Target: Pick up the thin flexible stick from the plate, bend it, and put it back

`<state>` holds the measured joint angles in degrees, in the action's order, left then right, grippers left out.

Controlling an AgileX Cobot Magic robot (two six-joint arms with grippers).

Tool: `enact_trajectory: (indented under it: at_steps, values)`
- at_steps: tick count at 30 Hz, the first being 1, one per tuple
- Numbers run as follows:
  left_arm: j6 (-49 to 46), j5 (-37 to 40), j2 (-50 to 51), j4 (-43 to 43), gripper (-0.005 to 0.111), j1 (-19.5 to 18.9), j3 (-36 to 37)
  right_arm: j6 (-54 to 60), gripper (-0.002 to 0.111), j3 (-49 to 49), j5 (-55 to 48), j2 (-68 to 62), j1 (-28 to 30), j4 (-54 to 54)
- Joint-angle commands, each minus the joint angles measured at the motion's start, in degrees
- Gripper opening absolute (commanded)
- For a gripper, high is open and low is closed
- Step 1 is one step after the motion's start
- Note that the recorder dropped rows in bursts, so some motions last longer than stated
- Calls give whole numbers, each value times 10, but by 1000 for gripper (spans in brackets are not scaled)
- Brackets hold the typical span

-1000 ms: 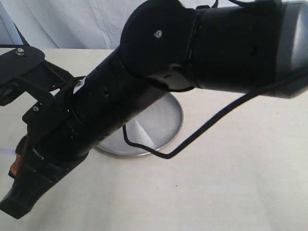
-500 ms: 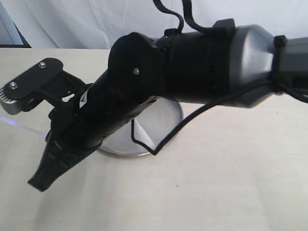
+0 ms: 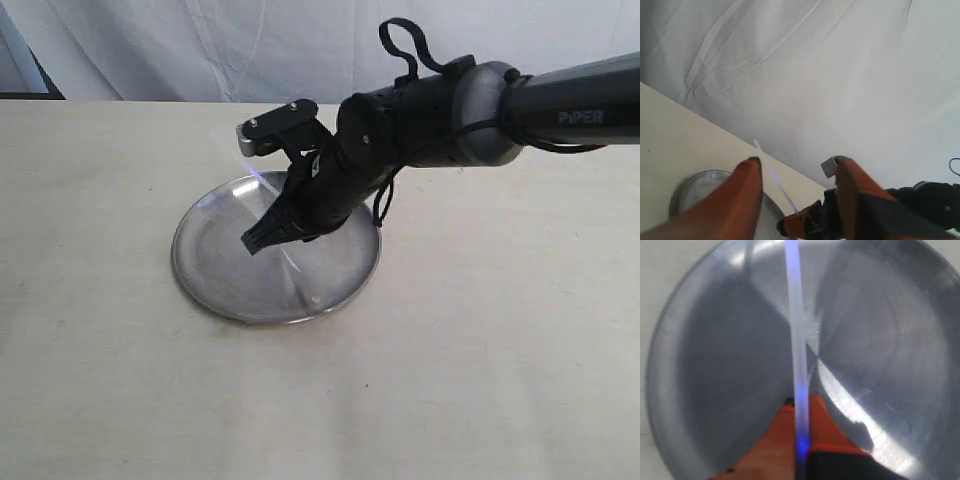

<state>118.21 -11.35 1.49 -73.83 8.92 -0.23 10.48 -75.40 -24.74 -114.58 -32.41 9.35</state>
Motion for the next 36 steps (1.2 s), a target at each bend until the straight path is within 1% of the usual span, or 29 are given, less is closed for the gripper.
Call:
enact_trajectory:
  at_steps: [1,4,6,8,10,11,12,13,15,17,21,22,25,28,31,33,36]
  values:
    - [-4,13,-1,-7,20,4,2,-2,0,-3,8,-38,18,2]
    - [-33,55,-1,-19,1,4,2,-2,2,-3,25,-57,18,-1]
    - [-54,88,-1,-31,0,4,2,-2,10,-3,41,-66,18,-1]
    - [-53,120,-1,-36,0,4,2,-2,24,-3,54,-73,18,-1]
    - [-53,136,-1,-52,0,4,2,-2,41,-3,61,-78,18,0]
    - [-55,143,-1,-70,0,4,2,-2,52,-3,65,-81,18,0]
    - [-60,149,-1,-91,0,4,2,-2,58,-3,65,-82,18,0]
    - [-70,155,-1,-104,0,4,2,-2,60,-3,65,-82,18,1]
    - [-86,163,-1,-117,0,4,2,-2,58,-3,54,-80,18,10]
    - [-95,163,-1,-132,0,4,2,-2,48,-3,34,-70,18,13]
    - [-95,146,-1,-131,0,4,2,-2,13,-3,-20,-42,18,12]
    - [-92,134,-1,-131,0,4,2,-2,1,-3,-33,-32,18,10]
    - [-93,91,-1,-147,0,4,2,-2,0,3,-48,10,18,8]
    - [-93,81,-1,-186,0,4,2,-6,0,32,-13,71,16,14]
    - [-93,77,-1,-186,0,4,2,-15,0,77,32,138,16,10]
    - [-93,56,-1,-187,0,4,2,-15,0,111,52,182,18,3]
    - [-93,30,-1,-187,0,4,2,-15,0,149,49,239,18,6]
